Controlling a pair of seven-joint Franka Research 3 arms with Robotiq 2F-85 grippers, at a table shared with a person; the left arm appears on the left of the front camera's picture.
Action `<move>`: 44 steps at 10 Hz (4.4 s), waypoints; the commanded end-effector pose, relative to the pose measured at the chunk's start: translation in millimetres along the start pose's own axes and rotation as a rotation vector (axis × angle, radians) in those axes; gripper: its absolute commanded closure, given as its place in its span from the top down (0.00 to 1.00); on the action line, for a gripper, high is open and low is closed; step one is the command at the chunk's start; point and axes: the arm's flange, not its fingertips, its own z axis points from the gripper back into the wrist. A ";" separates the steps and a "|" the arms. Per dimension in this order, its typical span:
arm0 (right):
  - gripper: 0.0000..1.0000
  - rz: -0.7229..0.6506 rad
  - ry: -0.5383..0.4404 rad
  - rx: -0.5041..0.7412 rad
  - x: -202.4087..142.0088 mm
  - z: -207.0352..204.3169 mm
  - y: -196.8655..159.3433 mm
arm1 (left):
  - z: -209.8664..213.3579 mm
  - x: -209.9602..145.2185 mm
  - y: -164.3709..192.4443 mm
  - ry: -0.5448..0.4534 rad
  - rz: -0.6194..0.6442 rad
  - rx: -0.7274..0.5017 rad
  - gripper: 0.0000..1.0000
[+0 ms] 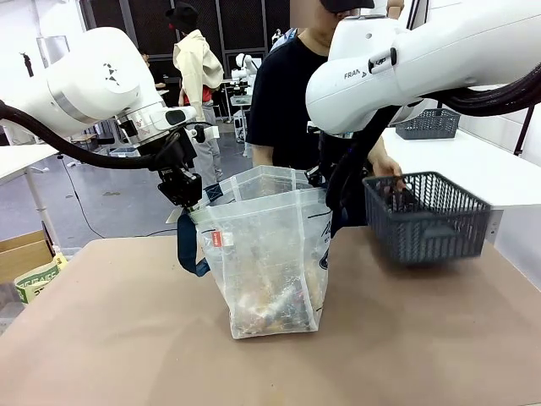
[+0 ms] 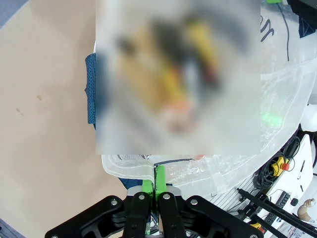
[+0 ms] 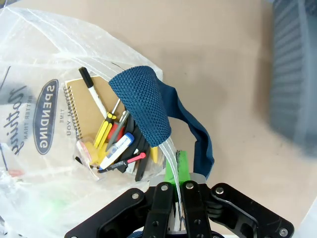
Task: Transfer purchased items from the store into the shopping bag.
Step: Move the Reusable shopping bag to the right side of the table.
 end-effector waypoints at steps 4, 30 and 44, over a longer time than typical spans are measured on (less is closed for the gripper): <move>0.00 -0.074 0.002 0.196 -1.7 23.0 5.0 | 14.0 -14.5 -1.7 -0.228 0.046 -0.129 0.00; 0.00 -0.105 0.281 0.445 30.7 52.9 -43.6 | 40.0 -46.5 45.2 -0.233 -0.117 -0.371 0.00; 0.00 -0.115 0.177 0.157 40.5 11.3 57.5 | 10.4 36.6 -27.7 -0.062 -0.196 -0.049 0.00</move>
